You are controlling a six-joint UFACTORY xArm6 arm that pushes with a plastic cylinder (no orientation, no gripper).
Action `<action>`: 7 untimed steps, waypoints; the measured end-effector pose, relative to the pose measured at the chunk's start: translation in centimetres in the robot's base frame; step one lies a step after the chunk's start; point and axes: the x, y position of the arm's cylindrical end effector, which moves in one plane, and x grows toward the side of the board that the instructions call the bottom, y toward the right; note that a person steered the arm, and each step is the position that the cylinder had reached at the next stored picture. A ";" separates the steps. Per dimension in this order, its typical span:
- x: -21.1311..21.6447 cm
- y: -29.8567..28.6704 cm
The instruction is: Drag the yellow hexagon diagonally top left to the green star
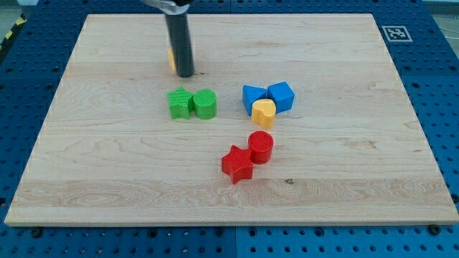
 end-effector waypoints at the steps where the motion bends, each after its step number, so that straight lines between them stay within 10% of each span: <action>1: 0.2 3.1; 7: -6.7 -12.6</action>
